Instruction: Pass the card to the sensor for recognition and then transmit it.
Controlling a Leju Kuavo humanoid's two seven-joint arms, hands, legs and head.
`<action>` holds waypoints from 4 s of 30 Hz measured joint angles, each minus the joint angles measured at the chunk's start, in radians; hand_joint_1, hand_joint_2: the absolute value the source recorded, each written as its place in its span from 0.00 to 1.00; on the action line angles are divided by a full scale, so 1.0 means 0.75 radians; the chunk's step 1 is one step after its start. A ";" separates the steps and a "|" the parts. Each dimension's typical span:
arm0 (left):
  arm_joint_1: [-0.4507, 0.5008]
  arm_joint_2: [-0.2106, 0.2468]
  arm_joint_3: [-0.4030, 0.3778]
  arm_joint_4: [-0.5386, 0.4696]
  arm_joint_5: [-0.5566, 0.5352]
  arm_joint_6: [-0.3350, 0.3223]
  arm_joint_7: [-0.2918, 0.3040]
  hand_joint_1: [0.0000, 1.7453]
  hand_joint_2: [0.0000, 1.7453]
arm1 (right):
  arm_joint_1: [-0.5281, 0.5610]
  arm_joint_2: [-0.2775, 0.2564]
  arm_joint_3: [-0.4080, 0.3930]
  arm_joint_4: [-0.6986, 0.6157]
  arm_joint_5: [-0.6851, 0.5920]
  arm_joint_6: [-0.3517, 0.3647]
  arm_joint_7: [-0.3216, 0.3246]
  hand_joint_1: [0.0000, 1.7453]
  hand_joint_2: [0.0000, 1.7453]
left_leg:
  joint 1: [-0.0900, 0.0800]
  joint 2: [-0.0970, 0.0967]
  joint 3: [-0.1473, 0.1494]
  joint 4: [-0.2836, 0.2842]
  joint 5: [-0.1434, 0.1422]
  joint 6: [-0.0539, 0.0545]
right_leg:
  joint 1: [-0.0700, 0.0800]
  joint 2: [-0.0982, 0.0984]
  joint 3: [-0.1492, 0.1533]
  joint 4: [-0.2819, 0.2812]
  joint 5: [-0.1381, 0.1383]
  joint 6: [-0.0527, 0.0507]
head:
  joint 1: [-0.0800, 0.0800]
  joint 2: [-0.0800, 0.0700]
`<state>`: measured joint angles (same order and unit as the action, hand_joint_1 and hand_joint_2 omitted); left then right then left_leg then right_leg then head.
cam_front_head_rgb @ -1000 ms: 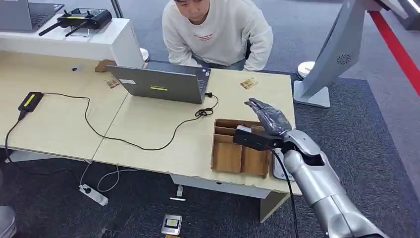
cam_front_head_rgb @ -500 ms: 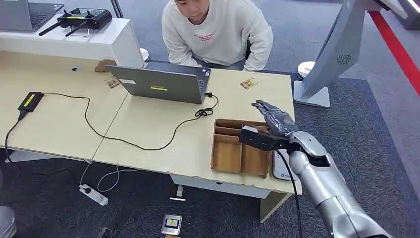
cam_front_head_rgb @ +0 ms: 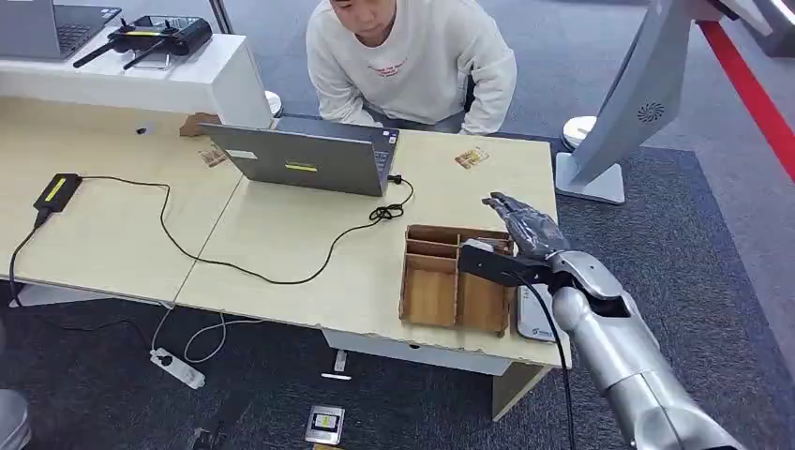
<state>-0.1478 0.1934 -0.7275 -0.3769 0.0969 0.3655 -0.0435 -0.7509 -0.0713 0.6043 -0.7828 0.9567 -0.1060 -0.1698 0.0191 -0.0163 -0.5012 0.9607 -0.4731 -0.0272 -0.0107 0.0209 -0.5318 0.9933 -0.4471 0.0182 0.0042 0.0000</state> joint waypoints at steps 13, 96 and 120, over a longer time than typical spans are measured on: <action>-0.003 0.001 0.000 0.000 -0.002 -0.008 -0.003 0.00 1.00 | -0.001 -0.002 -0.009 0.000 -0.019 0.015 0.025 1.00 1.00 | 0.000 0.000 0.000 0.000 0.000 0.000 | 0.000 0.000 0.000 0.000 0.000 0.000 | 0.000 0.000; -0.043 0.041 0.004 0.025 -0.007 -0.103 -0.070 0.00 1.00 | -0.559 0.080 -0.254 0.170 -0.365 -0.426 -0.287 0.00 1.00 | 0.000 0.000 -0.001 0.003 0.000 0.000 | 0.000 0.000 0.000 0.001 0.001 0.001 | 0.000 0.000; 0.014 0.009 0.056 0.073 0.321 -0.081 0.037 0.00 1.00 | 0.075 -0.216 -0.639 -0.325 -1.229 -0.448 -0.118 0.00 1.00 | 0.000 0.002 0.000 0.003 -0.001 0.001 | 0.000 0.001 0.001 0.000 0.001 0.001 | 0.000 0.000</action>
<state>-0.1369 0.1999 -0.6851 -0.3223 0.3376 0.3044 -0.0156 -0.6946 -0.2331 0.1251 -1.0262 0.0347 -0.4417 -0.2582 0.0191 -0.0152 -0.5010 0.9633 -0.4735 -0.0267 -0.0108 0.0215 -0.5308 0.9932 -0.4462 0.0191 0.0042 0.0000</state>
